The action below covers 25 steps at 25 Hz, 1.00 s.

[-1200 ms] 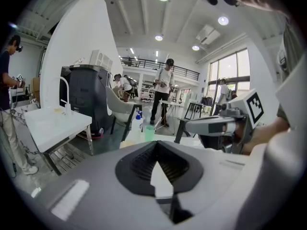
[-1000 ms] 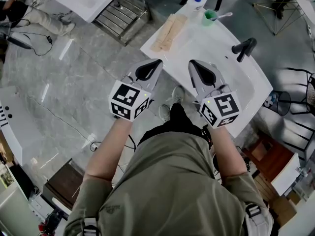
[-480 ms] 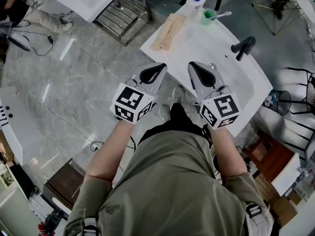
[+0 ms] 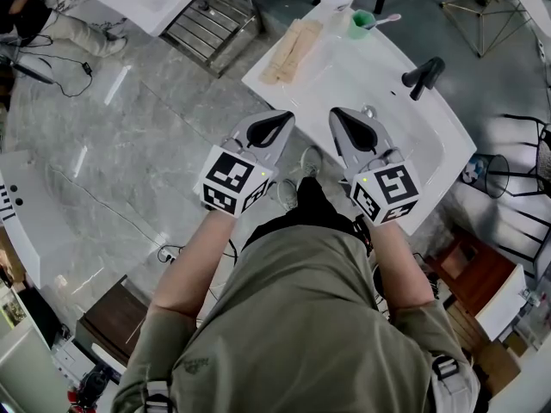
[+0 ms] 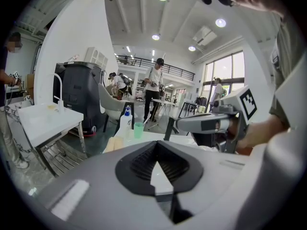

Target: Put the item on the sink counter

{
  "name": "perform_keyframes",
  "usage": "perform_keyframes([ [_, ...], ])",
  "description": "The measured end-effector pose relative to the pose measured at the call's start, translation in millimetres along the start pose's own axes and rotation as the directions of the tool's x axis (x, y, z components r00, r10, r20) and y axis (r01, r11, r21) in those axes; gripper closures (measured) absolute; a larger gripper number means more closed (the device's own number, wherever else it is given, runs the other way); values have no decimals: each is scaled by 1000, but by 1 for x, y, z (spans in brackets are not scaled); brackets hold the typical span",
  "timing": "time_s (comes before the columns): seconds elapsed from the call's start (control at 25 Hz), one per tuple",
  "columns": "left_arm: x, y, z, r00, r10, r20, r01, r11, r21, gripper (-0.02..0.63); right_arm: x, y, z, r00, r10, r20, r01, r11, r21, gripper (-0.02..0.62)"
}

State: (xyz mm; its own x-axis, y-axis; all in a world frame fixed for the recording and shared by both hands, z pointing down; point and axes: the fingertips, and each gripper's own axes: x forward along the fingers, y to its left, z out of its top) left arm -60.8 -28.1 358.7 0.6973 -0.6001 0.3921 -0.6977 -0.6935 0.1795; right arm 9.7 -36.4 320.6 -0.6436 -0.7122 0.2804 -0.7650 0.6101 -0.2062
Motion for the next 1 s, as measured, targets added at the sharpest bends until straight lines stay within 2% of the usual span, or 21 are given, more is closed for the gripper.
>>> perform_keyframes([
  [1.0, 14, -12, 11, 999, -39, 12, 39, 999, 19, 600, -8, -8, 4, 1000, -2, 6, 2, 1000, 14, 584],
])
